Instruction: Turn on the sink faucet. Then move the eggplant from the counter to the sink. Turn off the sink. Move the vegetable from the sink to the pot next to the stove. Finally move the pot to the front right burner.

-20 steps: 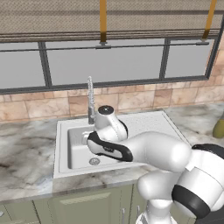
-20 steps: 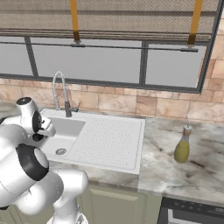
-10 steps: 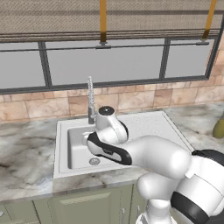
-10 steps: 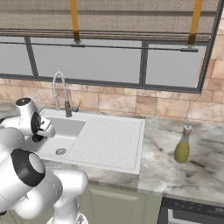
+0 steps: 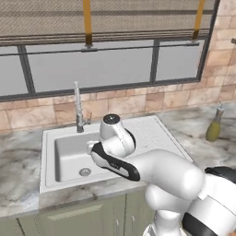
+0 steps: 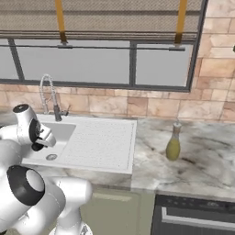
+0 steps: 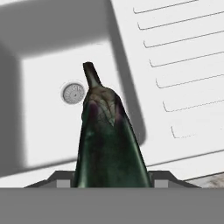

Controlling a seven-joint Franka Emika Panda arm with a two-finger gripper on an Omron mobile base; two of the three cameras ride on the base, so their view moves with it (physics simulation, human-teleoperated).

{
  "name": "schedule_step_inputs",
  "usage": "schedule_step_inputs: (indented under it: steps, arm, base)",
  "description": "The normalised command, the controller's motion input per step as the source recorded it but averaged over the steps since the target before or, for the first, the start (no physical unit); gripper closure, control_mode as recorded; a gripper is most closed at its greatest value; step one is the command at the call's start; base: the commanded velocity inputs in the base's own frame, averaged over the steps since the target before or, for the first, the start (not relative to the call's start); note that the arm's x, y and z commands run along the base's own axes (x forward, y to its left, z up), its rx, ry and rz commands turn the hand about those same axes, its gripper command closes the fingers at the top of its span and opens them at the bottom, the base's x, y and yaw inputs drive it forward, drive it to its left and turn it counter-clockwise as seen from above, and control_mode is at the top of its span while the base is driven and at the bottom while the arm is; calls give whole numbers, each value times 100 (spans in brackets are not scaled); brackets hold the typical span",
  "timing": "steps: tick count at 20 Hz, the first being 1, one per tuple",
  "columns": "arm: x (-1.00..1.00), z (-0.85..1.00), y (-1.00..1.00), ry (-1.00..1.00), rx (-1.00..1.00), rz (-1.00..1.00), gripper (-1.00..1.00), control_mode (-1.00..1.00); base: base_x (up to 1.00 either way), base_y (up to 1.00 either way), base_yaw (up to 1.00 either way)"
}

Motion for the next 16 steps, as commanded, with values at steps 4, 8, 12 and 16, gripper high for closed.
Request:
schedule_step_inputs:
  steps: [4, 8, 12, 16]
  arm:
    - [0, 0, 0, 0, 0, 0, 100, 100]
    - [0, 0, 0, 0, 0, 0, 100, 100]
    - [0, 0, 0, 0, 0, 0, 100, 100]
    - [0, 0, 0, 0, 0, 0, 100, 100]
  base:
    - [-25, -33, -32]
    - [-23, -27, -35]
    - [-27, -34, -40]
    - [-28, -39, -44]
